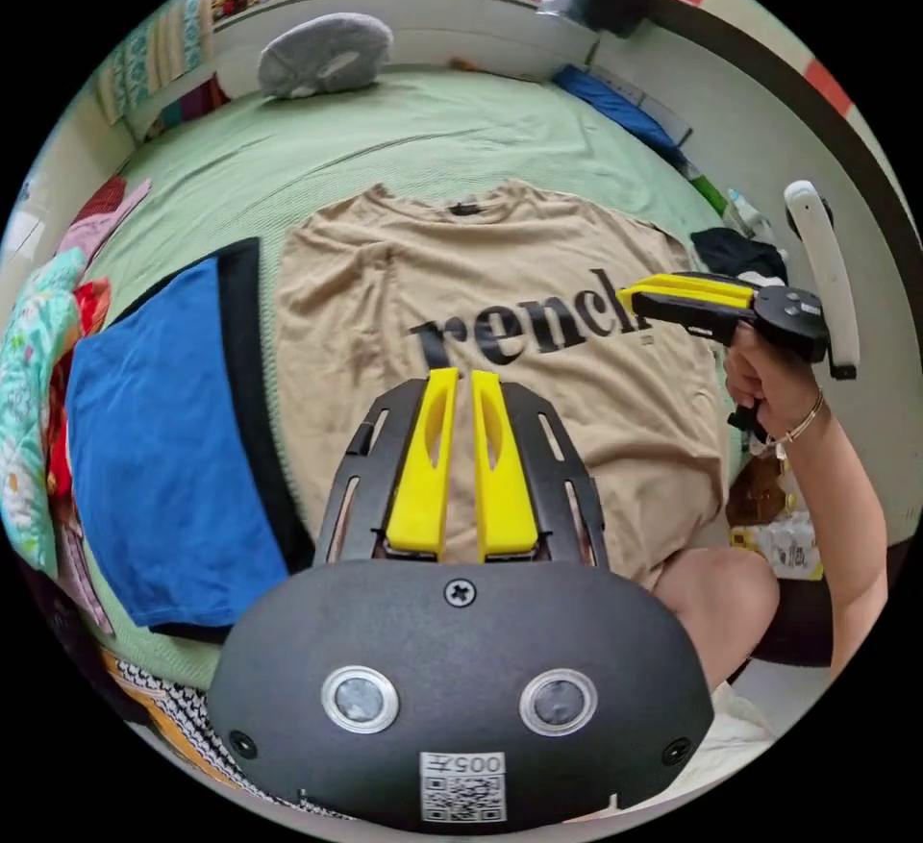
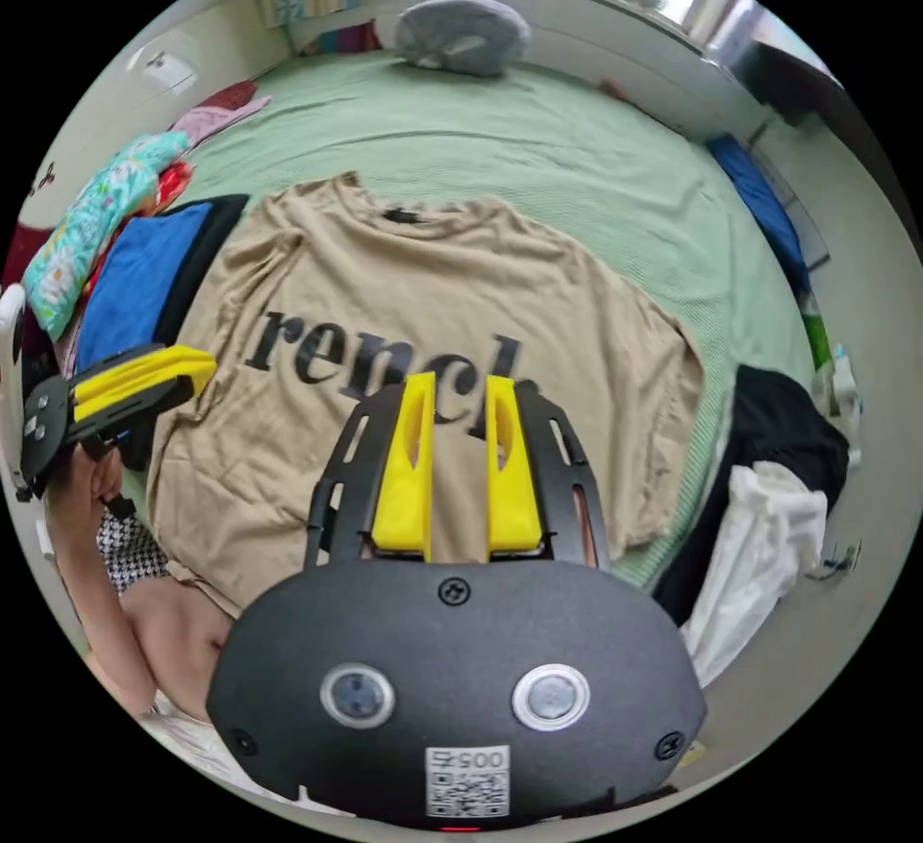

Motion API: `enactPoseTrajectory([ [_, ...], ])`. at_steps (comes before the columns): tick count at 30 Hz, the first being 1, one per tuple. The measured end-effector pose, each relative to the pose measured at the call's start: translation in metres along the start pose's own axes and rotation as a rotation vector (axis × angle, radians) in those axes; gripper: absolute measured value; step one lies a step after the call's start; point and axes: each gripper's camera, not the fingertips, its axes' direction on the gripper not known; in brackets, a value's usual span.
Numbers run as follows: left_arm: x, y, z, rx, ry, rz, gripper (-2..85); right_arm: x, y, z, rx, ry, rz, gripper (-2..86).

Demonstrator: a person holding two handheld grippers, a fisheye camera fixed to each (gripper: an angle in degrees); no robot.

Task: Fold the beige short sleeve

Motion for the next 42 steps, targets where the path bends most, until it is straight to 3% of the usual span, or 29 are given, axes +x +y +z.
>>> enactPoseTrajectory([
  [7,0.15,-0.021,0.044,-0.036,0.026,0.334,5.7,0.125,0.021,-0.039,0.011,0.061,0.2,8.6],
  [11,0.194,-0.028,0.06,-0.04,0.14,0.403,6.8,0.175,0.01,-0.044,0.0,0.047,0.287,9.7],
  [18,0.198,-0.045,0.079,-0.095,0.209,0.363,7.0,0.218,-0.027,-0.029,-0.005,-0.047,0.338,12.1],
  [23,0.185,-0.052,0.077,-0.076,0.134,0.329,6.5,0.245,-0.049,0.001,-0.058,-0.08,0.391,12.4],
  [29,0.183,-0.055,0.078,-0.072,0.167,0.31,6.2,0.269,-0.05,0.021,-0.092,-0.104,0.458,10.5],
  [34,0.18,-0.057,0.079,-0.067,0.127,0.299,6.3,0.263,-0.045,0.0,-0.005,-0.121,0.419,0.1],
  [42,0.172,-0.054,0.069,-0.036,0.115,0.255,6.2,0.198,-0.052,-0.069,0.085,0.008,0.242,-0.6],
])
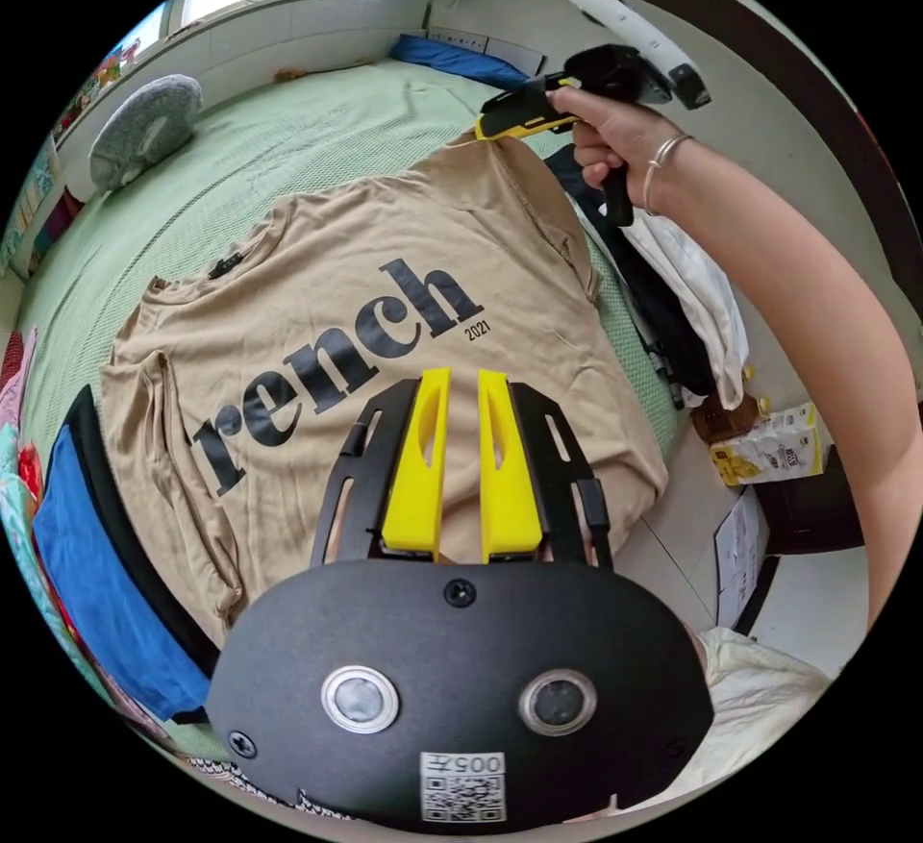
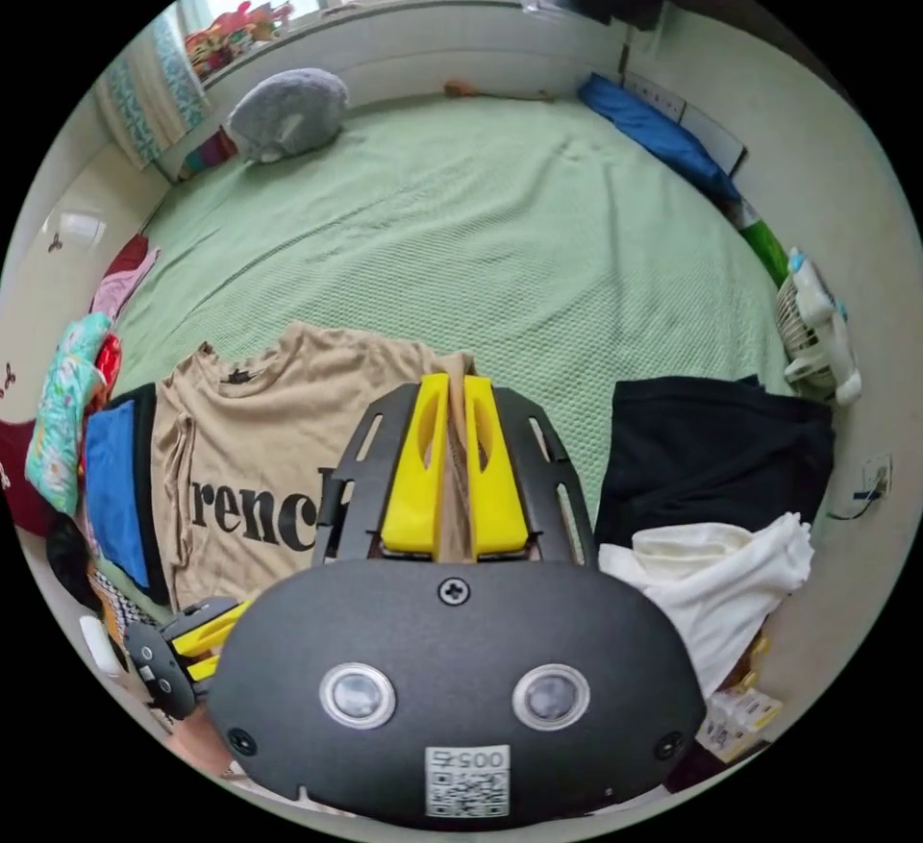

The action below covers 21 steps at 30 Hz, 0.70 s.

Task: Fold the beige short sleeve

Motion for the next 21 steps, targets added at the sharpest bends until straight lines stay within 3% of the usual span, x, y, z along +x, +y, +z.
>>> enactPoseTrajectory([
  [7,-0.006,0.006,-0.004,0.007,0.008,-0.035,6.2,-0.081,0.014,-0.021,-0.072,0.008,-0.178,3.1],
  [21,-0.031,0.015,-0.015,0.026,0.066,-0.085,6.1,0.048,0.087,0.007,-0.262,-0.184,-0.037,11.3],
])
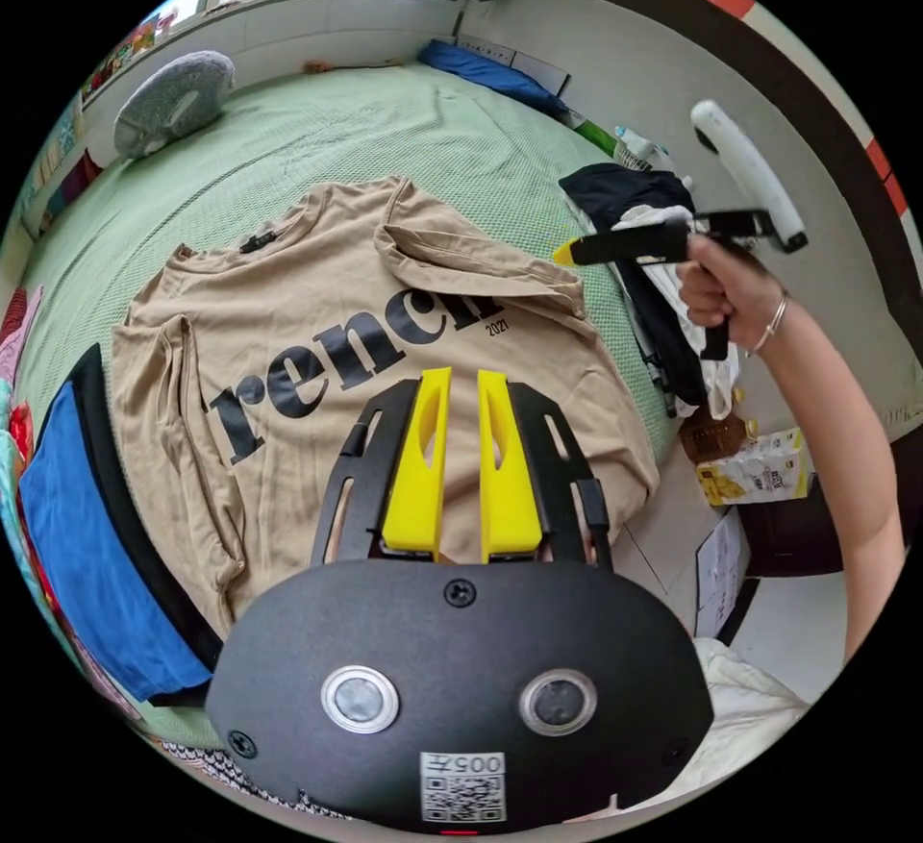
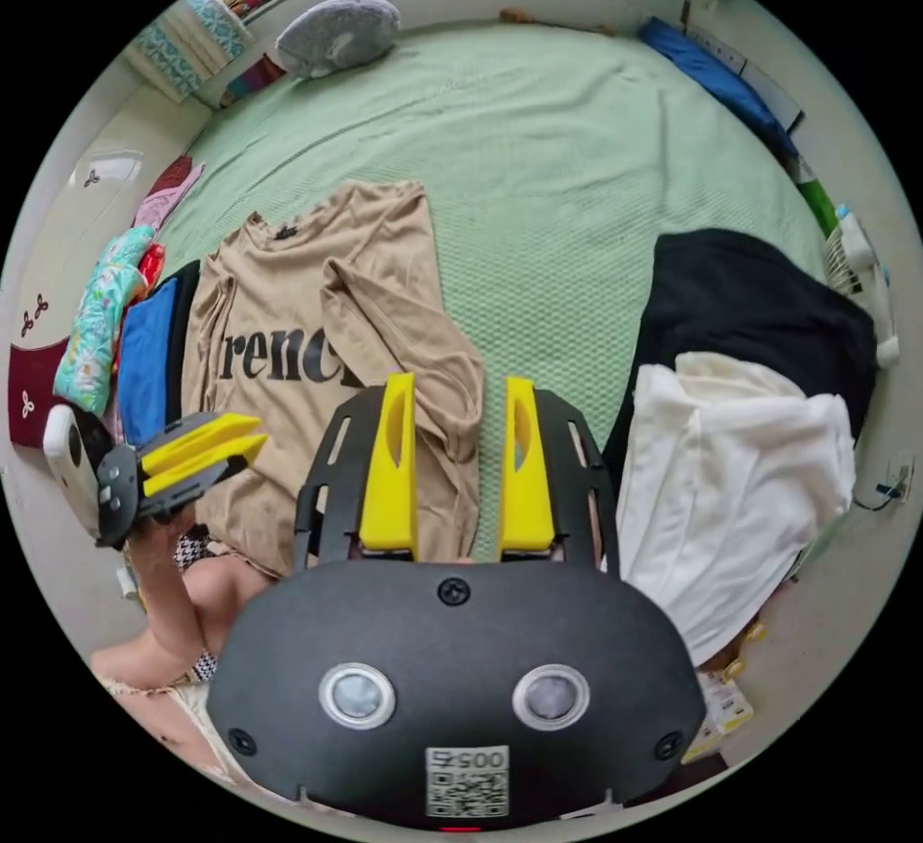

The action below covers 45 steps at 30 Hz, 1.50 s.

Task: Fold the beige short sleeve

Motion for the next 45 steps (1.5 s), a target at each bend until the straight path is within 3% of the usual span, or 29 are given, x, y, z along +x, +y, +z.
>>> enactPoseTrajectory([
  [6,-0.002,0.002,-0.002,-0.002,-0.017,0.007,6.1,0.013,0.007,0.016,-0.006,-0.104,0.073,6.0],
  [13,-0.014,0.006,-0.009,-0.002,-0.035,-0.007,6.0,-0.041,0.043,-0.026,0.15,-0.098,-0.144,-0.8],
  [21,-0.04,0.021,-0.019,-0.015,-0.018,-0.067,5.9,-0.109,0.083,0.016,-0.067,0.058,-0.404,4.5],
  [28,-0.069,0.037,-0.037,0.012,-0.011,-0.119,5.9,-0.126,0.047,0.008,0.08,0.084,-0.35,6.9],
  [36,-0.098,0.056,-0.058,0.032,-0.011,-0.157,5.8,-0.16,-0.03,0.055,0.104,0.074,-0.236,10.8],
  [42,-0.122,0.075,-0.074,0.045,-0.007,-0.199,5.8,-0.17,-0.052,0.096,0.016,0.18,-0.13,7.0],
  [45,-0.13,0.084,-0.081,0.053,0.016,-0.21,5.7,-0.168,-0.052,0.088,0.058,0.085,-0.074,4.7],
])
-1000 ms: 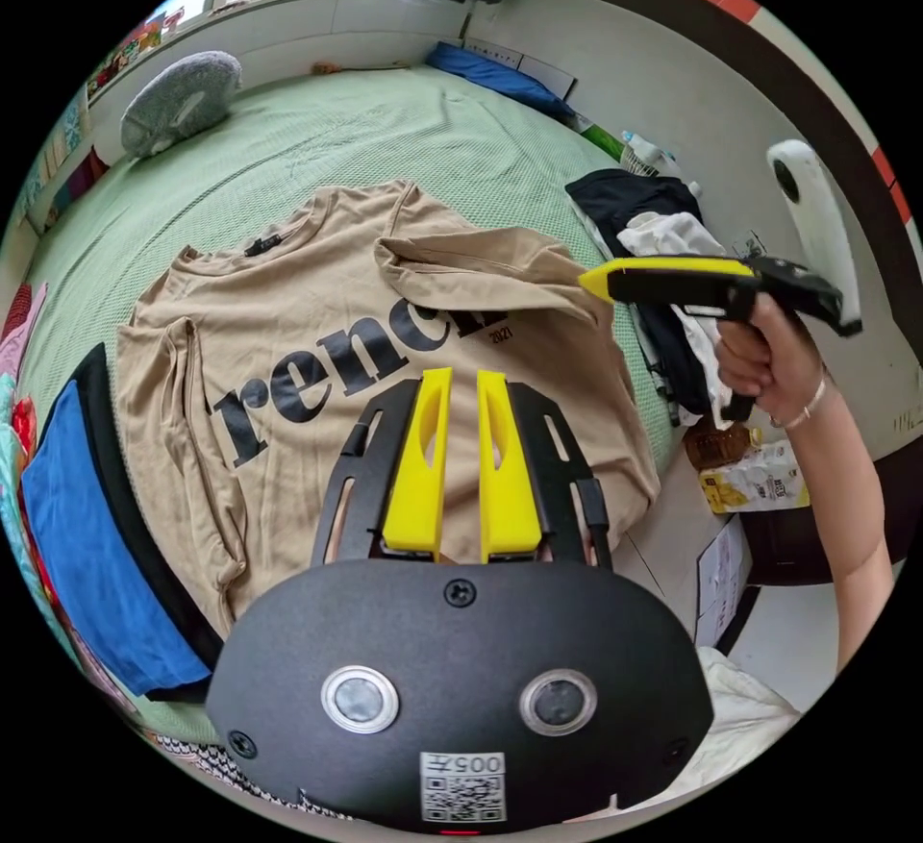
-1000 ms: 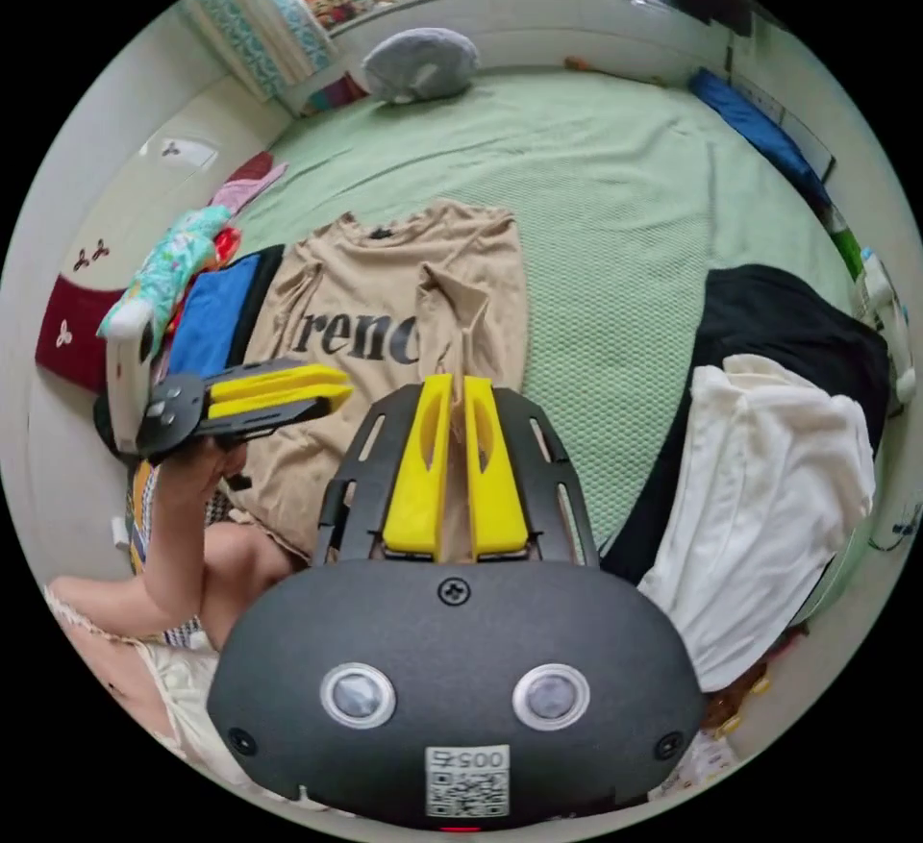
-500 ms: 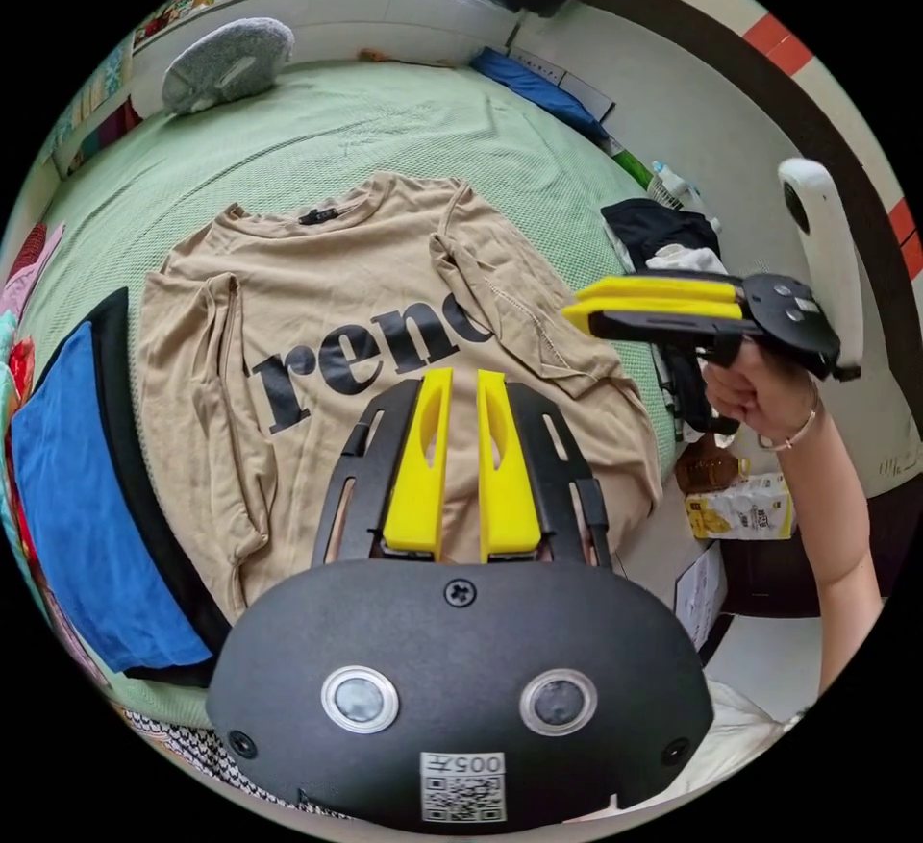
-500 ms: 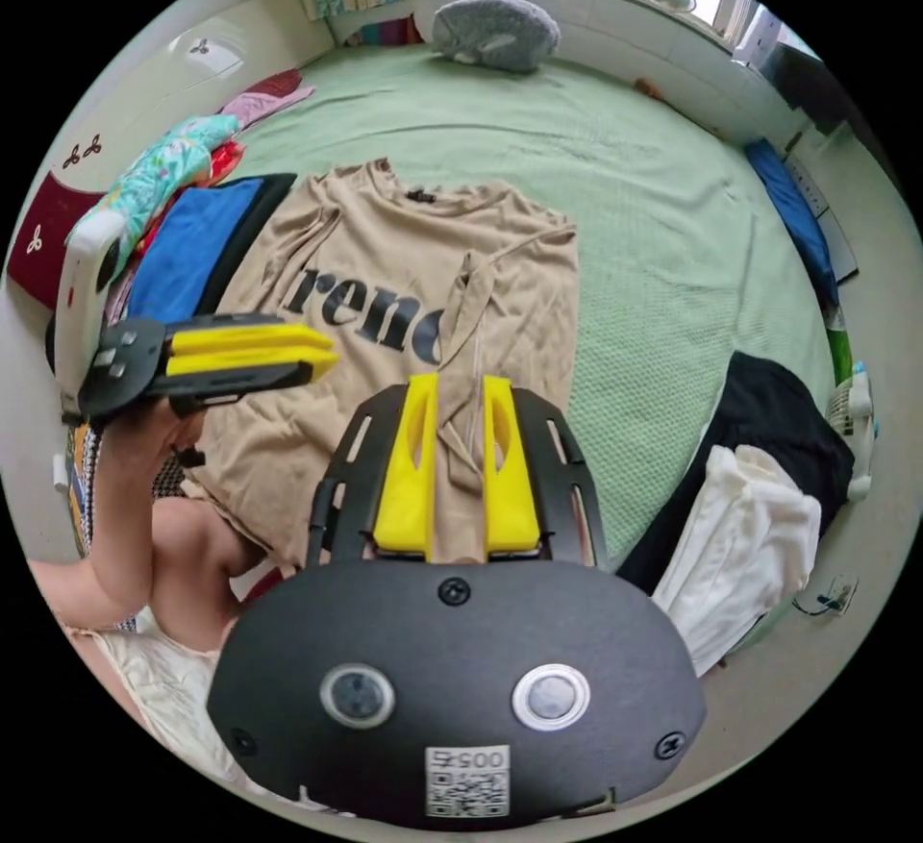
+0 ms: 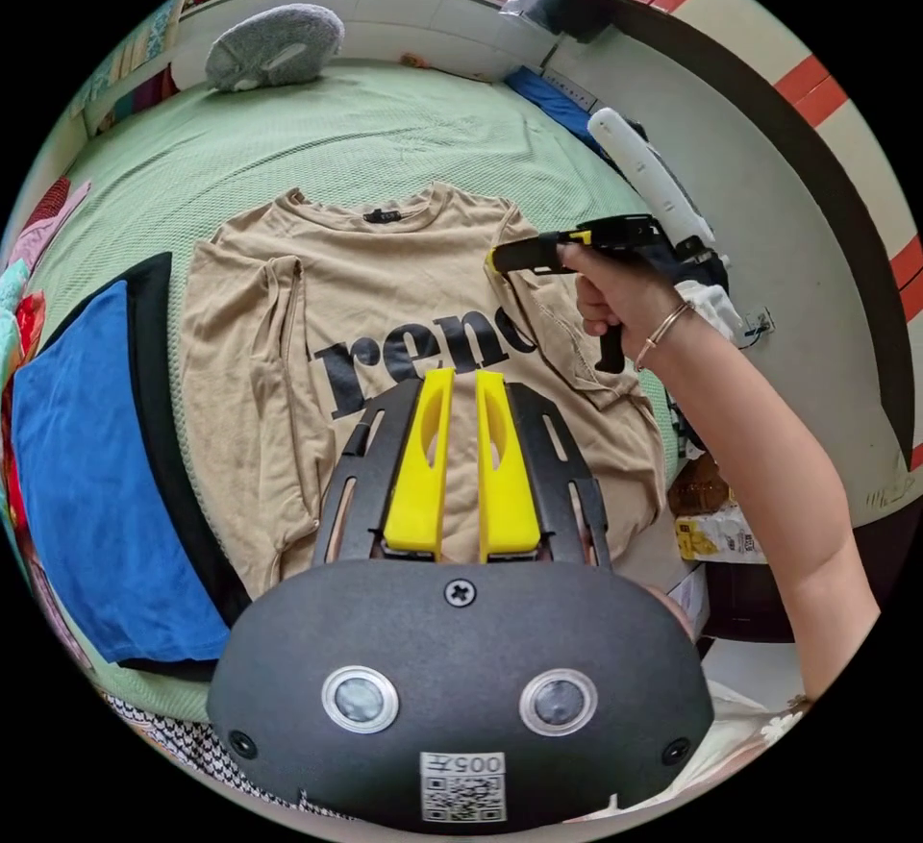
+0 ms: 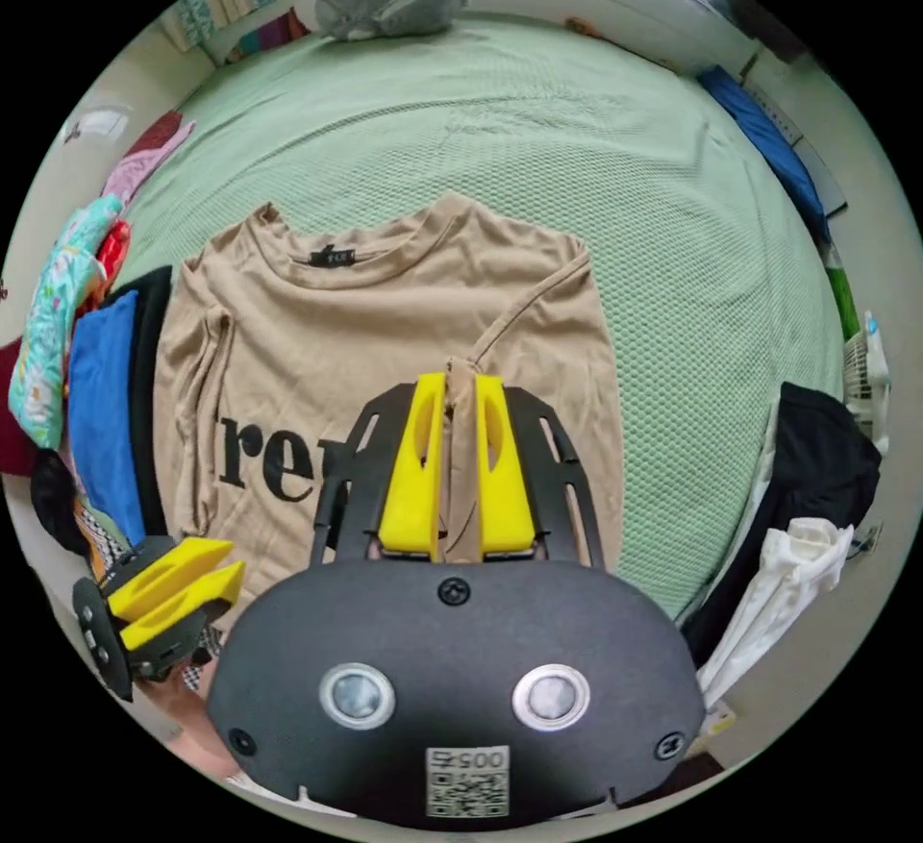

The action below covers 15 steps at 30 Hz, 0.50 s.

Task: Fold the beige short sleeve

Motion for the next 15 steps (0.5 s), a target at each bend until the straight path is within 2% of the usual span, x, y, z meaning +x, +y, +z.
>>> enactPoseTrajectory([
  [5,-0.007,0.011,-0.01,0.003,0.01,0.0,5.7,-0.006,-0.009,-0.025,0.135,0.05,0.039,4.1],
  [9,-0.011,0.019,-0.015,-0.007,0.008,-0.002,5.7,-0.016,-0.013,-0.014,0.051,0.003,0.038,5.7],
  [15,-0.014,0.034,-0.027,0.002,0.025,-0.002,5.6,-0.033,0.035,-0.022,0.097,0.044,-0.116,5.8],
])
